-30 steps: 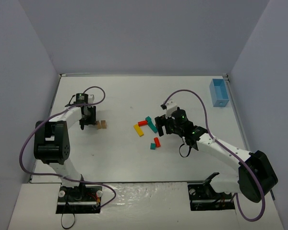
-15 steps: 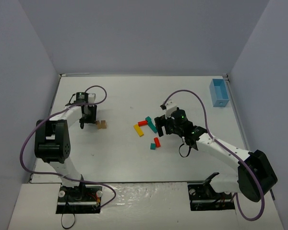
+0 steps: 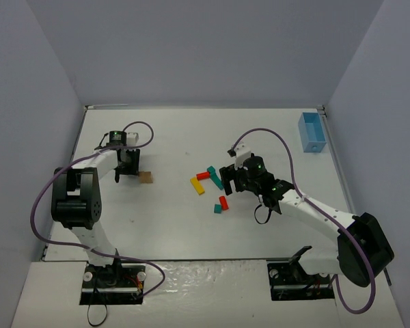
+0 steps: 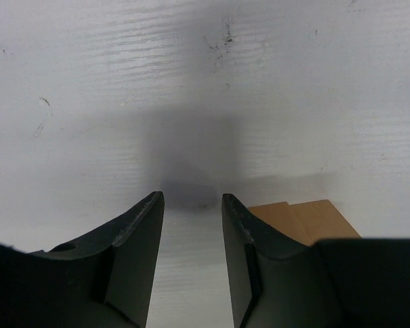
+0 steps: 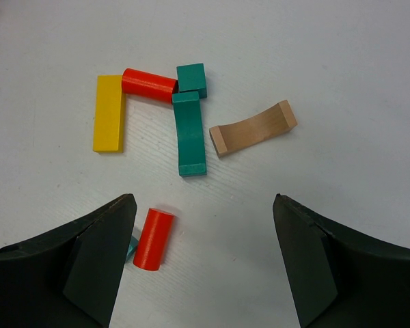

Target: Build the wood block tower

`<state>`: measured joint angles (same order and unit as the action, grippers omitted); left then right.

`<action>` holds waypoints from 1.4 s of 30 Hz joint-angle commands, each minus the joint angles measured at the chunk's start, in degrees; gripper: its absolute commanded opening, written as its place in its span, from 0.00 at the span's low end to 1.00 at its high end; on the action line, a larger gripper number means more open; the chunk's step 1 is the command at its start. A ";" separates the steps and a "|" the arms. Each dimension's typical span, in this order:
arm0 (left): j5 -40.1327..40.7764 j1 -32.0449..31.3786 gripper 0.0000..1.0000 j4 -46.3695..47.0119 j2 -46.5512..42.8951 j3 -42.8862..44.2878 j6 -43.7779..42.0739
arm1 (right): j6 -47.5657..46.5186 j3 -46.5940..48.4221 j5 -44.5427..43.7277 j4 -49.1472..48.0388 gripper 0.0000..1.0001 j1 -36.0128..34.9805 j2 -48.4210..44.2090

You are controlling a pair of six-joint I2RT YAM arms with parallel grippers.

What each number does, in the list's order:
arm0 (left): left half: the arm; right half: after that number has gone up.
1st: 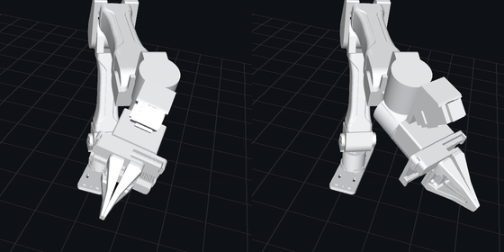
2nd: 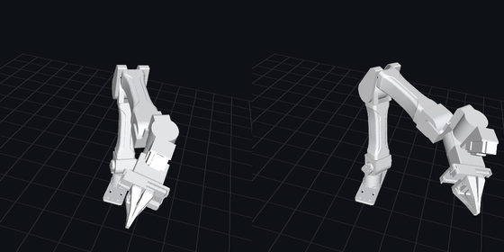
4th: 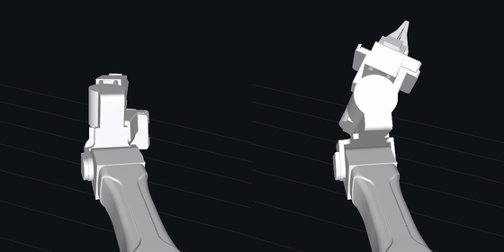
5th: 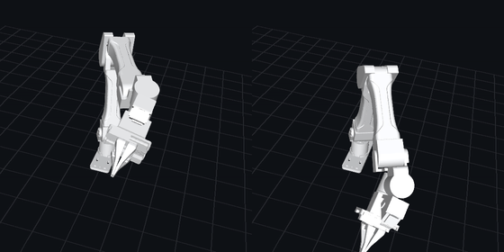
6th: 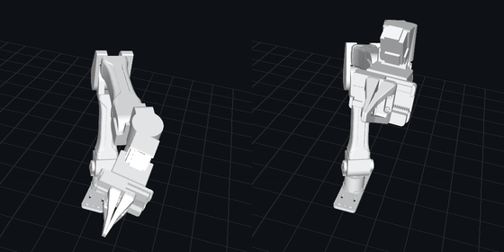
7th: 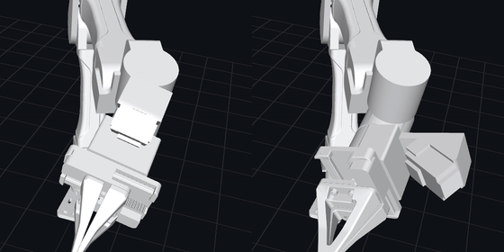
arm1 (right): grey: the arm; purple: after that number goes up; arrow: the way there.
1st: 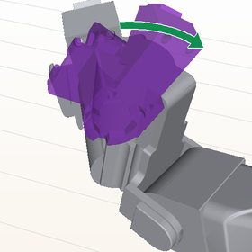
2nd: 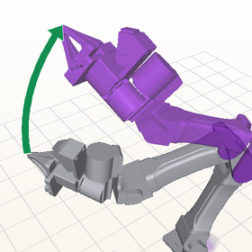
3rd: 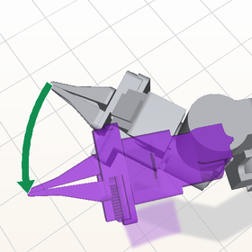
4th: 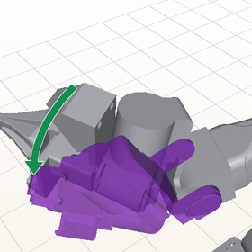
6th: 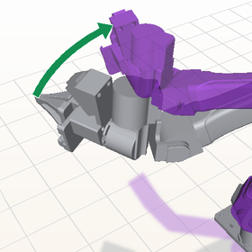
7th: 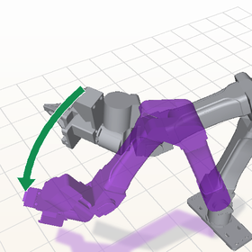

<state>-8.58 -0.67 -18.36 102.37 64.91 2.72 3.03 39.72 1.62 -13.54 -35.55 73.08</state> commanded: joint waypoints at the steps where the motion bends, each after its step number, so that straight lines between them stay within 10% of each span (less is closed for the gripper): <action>1: -2.06 0.32 0.37 2.40 -1.14 2.85 -0.99 | -0.09 0.41 0.49 -4.27 0.79 0.57 0.52; 21: 6.14 0.32 0.38 -3.91 -13.94 6.71 5.49 | 0.17 0.65 0.40 -3.79 0.77 0.70 -1.20; 30: 2.12 0.32 0.67 -8.17 -29.95 0.67 11.71 | 0.76 2.81 0.30 -0.94 0.71 0.83 2.38; 42: 0.06 -0.13 0.71 -8.26 -44.55 -12.36 12.13 | 2.25 5.74 1.02 0.98 0.63 0.83 9.64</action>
<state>-8.01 -0.67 -28.00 60.31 52.92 14.17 4.04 41.99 2.09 -11.31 -35.18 82.02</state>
